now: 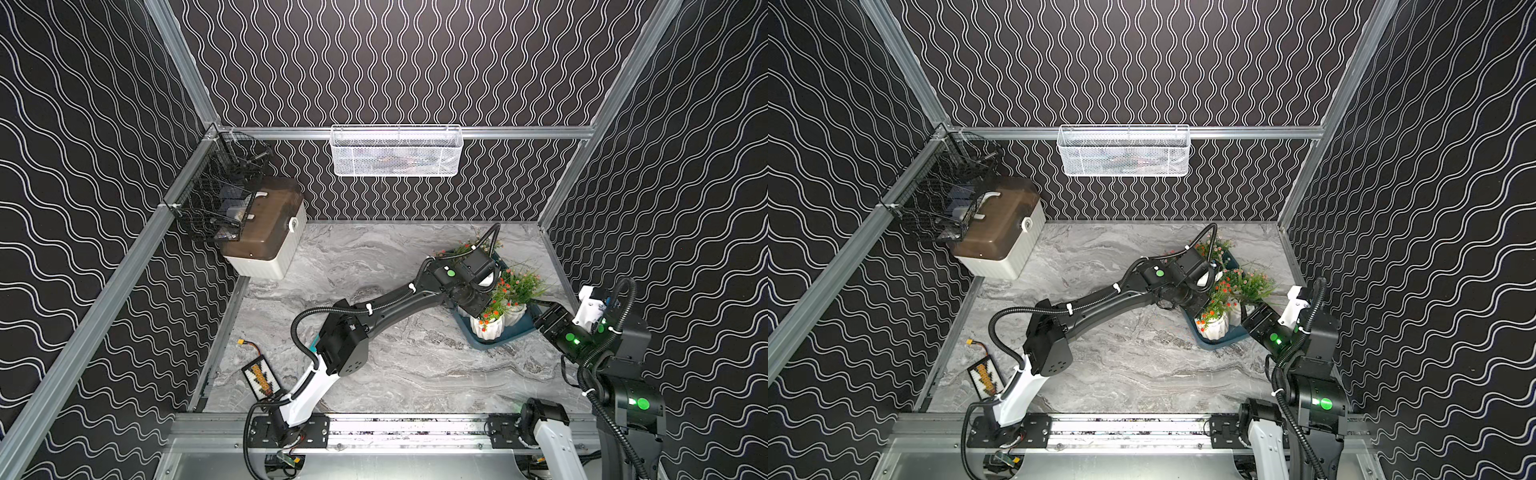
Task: Put the potted gypsophila into the storage box
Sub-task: Place the baby's breath potted plant at the storage box.
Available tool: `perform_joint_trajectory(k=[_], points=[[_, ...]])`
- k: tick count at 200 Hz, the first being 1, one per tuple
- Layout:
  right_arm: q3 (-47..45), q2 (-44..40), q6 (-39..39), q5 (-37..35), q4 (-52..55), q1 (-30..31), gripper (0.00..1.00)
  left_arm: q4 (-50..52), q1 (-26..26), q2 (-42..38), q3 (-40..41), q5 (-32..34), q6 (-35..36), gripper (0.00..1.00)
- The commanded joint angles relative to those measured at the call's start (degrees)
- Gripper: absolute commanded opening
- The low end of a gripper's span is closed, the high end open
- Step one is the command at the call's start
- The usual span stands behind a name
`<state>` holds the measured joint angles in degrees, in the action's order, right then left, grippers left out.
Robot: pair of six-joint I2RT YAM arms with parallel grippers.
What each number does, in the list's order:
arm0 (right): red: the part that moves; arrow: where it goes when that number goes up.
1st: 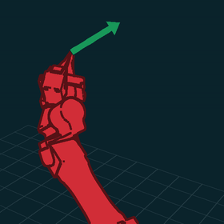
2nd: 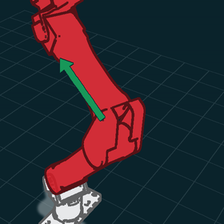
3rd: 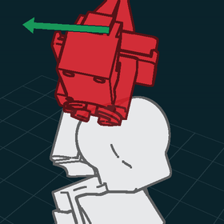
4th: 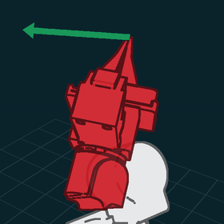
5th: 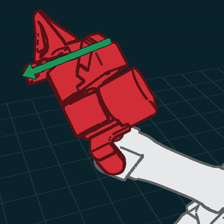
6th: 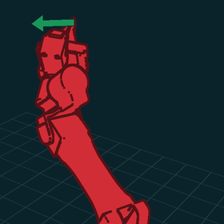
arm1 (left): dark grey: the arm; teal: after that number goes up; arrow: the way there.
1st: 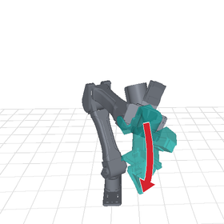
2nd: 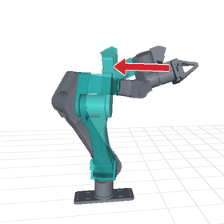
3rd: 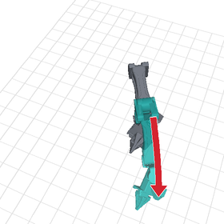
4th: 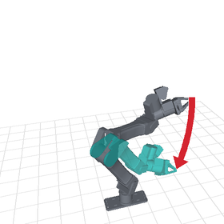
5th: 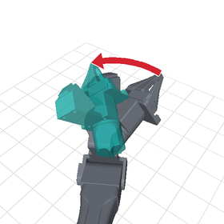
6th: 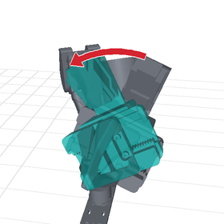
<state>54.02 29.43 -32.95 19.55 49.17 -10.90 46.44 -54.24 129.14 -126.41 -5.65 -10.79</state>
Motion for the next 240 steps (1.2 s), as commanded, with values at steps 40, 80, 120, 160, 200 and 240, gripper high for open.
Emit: perform_joint_trajectory(k=[40,80,120,160,200,240], points=[[0.7,0.9,4.3,-2.4,4.7,0.0,0.64,-3.6,0.7,1.6,-0.6,0.1,-1.6,0.0],[-0.1,0.4,4.5,-1.7,4.1,0.0,0.64,-4.4,0.8,2.7,-0.5,0.2,-2.0,0.0],[-0.4,0.2,4.6,-1.4,3.9,0.0,0.64,-4.4,0.8,4.2,-1.9,0.2,-2.0,0.0],[-0.6,0.5,4.6,-0.9,3.3,0.0,0.64,-4.8,0.8,5.3,-1.8,0.6,-2.2,0.0],[-0.7,0.6,4.7,-0.9,3.1,0.1,0.64,-6.3,0.8,5.1,0.8,0.6,-2.0,0.0],[-0.6,0.7,4.8,-0.6,3.0,0.1,0.65,-6.7,0.8,5.2,1.7,0.1,-1.9,0.0]])
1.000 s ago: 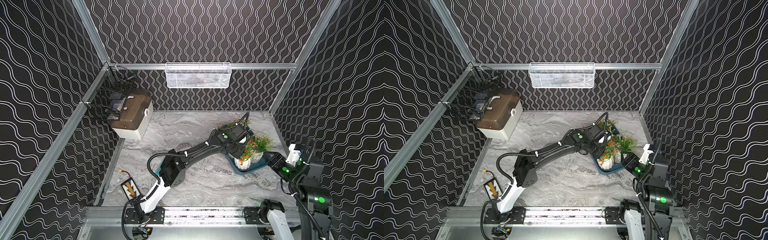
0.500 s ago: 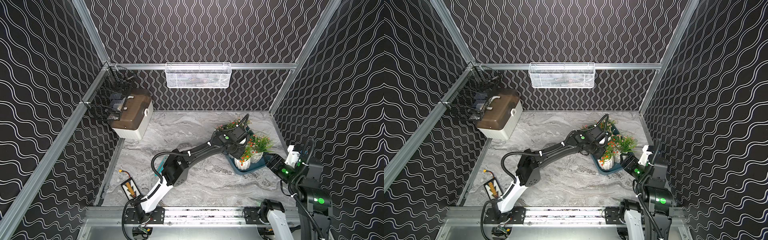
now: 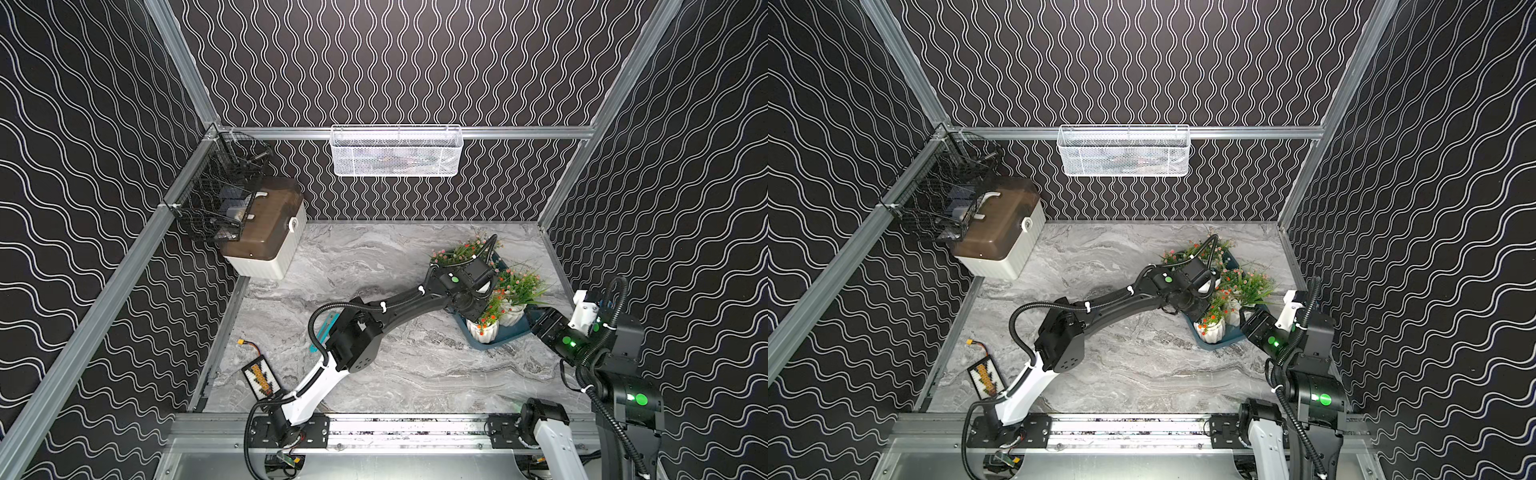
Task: Put the potted gypsophila into the storage box
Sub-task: Place the baby's breath potted plant at the storage box.
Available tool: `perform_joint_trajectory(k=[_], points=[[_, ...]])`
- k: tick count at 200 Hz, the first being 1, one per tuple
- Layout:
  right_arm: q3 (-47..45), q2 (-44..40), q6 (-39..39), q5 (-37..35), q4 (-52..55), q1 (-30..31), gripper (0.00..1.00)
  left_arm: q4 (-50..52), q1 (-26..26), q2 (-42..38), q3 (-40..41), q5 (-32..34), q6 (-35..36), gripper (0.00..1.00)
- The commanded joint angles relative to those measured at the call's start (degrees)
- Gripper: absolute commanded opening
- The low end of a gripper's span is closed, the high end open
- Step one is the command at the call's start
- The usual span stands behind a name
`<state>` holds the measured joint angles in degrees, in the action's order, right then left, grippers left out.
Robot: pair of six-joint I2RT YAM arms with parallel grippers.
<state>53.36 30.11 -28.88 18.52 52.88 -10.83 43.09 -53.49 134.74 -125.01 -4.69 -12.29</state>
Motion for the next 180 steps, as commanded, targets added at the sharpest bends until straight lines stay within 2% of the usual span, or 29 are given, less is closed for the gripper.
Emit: perform_joint_trajectory(k=[1,59,88,157,180], points=[[0.0,0.0,0.7,0.4,-0.7,0.0,0.65,-3.4,0.1,-0.4,0.3,-0.9,-0.5,0.0],[0.3,0.2,0.8,0.4,-0.5,0.0,0.65,-4.0,0.1,0.0,1.1,-1.0,-0.8,0.0],[0.2,0.2,0.8,0.5,-0.8,0.1,0.65,-3.8,0.0,0.4,1.0,-1.0,-0.9,0.12],[0.4,0.6,0.9,0.5,-1.0,0.3,0.65,-3.5,0.0,1.1,0.4,-1.1,-1.0,0.16],[0.6,0.6,0.9,0.5,-1.1,0.3,0.65,-3.5,0.0,0.7,0.4,-0.9,-0.9,0.22]])
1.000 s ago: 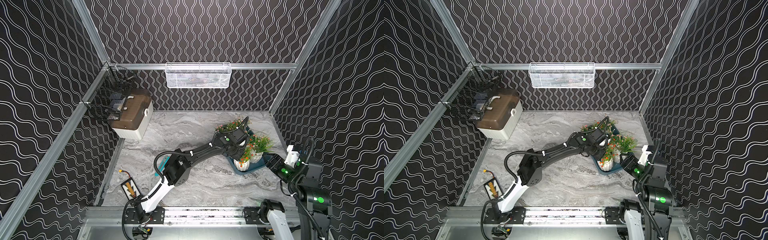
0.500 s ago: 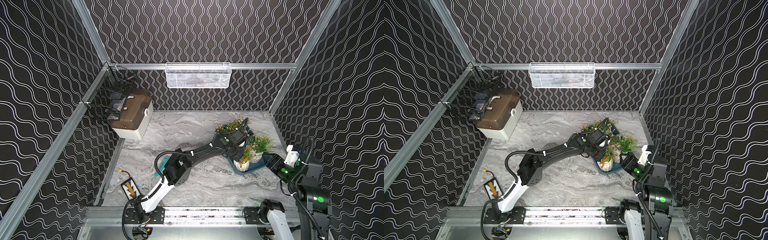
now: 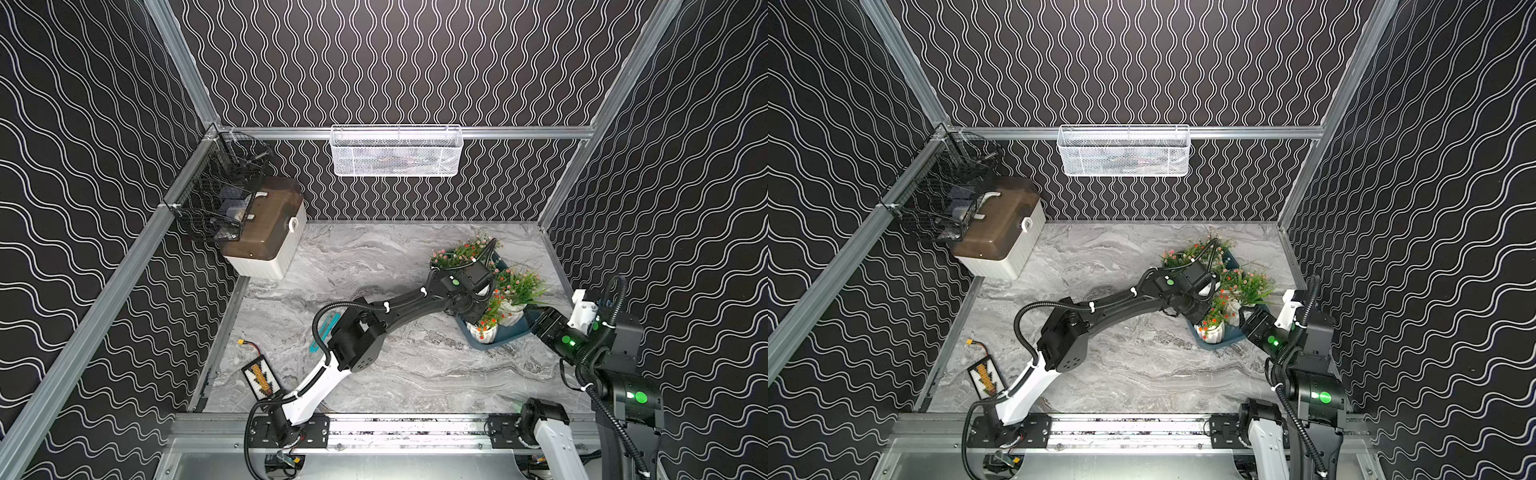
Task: Put the potted gypsophila into the storage box
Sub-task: Place the baby's breath potted plant at the storage box.
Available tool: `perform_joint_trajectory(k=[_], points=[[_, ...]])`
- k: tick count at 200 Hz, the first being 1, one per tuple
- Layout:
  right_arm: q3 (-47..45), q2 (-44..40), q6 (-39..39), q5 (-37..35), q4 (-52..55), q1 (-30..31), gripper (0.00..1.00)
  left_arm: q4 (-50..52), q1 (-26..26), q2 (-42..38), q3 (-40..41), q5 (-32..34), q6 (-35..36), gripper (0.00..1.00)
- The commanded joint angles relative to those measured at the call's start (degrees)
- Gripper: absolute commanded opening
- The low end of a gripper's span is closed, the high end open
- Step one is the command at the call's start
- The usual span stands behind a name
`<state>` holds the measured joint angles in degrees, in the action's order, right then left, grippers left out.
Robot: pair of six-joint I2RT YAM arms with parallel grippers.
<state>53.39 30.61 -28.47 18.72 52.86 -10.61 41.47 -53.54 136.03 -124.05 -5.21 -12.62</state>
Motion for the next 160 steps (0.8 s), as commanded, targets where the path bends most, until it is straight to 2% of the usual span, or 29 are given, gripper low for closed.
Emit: perform_joint_trajectory(k=[1,18,52,95,127,160], points=[[0.6,0.1,0.4,0.4,-1.0,0.1,0.65,-1.8,0.0,-0.7,-0.5,-0.3,-0.6,0.22],[0.8,0.2,0.5,0.4,-0.9,0.1,0.65,-2.1,0.0,-1.1,-0.2,-0.4,-0.5,0.27],[0.8,0.2,0.5,0.3,-0.9,0.1,0.65,-1.7,0.0,-2.1,0.1,-0.2,-0.6,0.3],[1.0,0.6,0.3,0.4,-1.2,0.1,0.65,-2.4,0.1,-7.0,3.1,0.3,-0.6,0.37],[1.3,1.2,-0.6,0.9,-2.9,0.1,0.65,-3.0,0.1,-14.6,8.5,2.3,0.3,0.4],[1.1,2.0,-2.2,-0.6,-6.7,0.1,0.66,-5.8,0.8,-25.7,18.3,5.6,-0.1,0.44]])
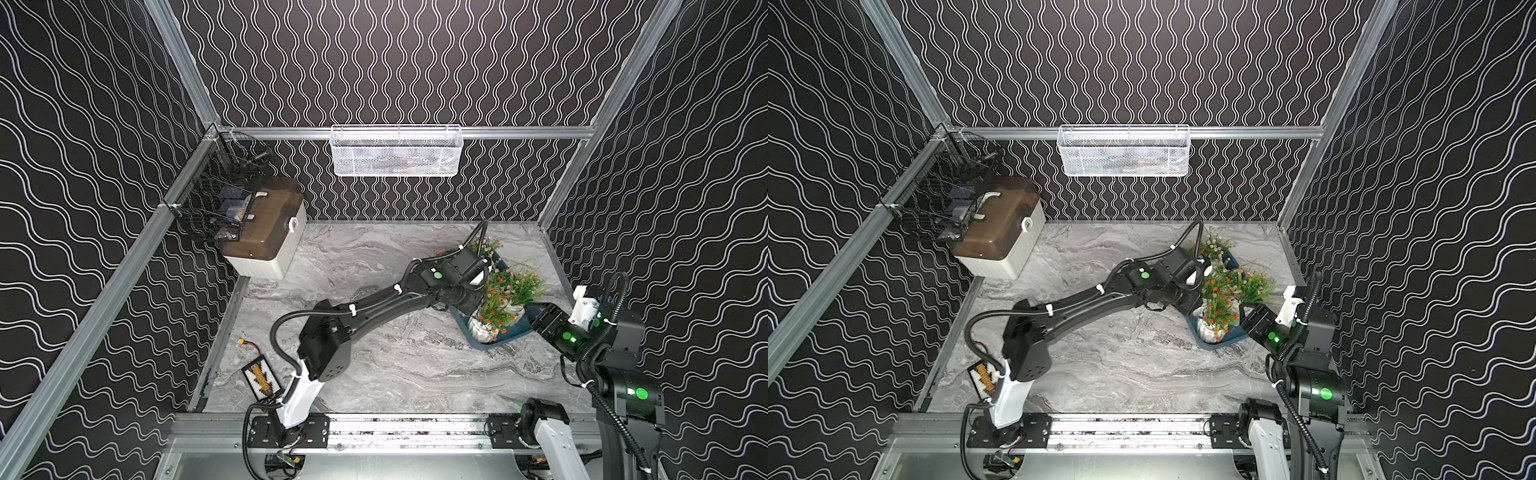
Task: Put the potted gypsophila into the storage box
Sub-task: Place the baby's breath potted plant at the storage box, then reset both arms
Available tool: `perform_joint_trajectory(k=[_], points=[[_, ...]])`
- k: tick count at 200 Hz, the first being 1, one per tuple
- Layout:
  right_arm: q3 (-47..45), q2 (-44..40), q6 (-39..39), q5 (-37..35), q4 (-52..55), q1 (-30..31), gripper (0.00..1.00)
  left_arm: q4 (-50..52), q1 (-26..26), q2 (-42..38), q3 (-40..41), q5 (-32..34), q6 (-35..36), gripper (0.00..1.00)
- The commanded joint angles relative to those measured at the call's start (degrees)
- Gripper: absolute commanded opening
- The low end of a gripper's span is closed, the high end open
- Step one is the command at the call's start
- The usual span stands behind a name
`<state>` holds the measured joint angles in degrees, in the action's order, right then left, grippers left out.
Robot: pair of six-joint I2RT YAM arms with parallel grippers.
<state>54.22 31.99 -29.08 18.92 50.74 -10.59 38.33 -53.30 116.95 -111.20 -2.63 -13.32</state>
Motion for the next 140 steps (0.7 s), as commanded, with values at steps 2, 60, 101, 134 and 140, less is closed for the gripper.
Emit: perform_joint_trajectory(k=[2,60,101,134,140], points=[[0.2,0.7,-1.6,-0.9,-4.9,0.0,0.66,-2.9,0.6,-7.3,6.1,3.2,0.7,0.44],[-1.8,6.6,-0.4,-3.4,-14.8,0.0,0.98,-11.3,2.9,-28.1,29.4,15.3,1.9,0.66],[-6.8,10.1,2.0,-6.4,-26.6,0.1,1.0,-20.0,5.4,-41.2,45.6,25.7,4.8,0.89],[-14.4,11.1,4.8,-10.2,-41.0,0.1,1.0,-26.4,10.0,-51.2,57.6,34.1,5.6,0.99],[-15.9,11.4,5.2,-11.1,-43.9,0.1,1.0,-27.6,11.3,-53.0,59.5,35.0,6.0,0.99]])
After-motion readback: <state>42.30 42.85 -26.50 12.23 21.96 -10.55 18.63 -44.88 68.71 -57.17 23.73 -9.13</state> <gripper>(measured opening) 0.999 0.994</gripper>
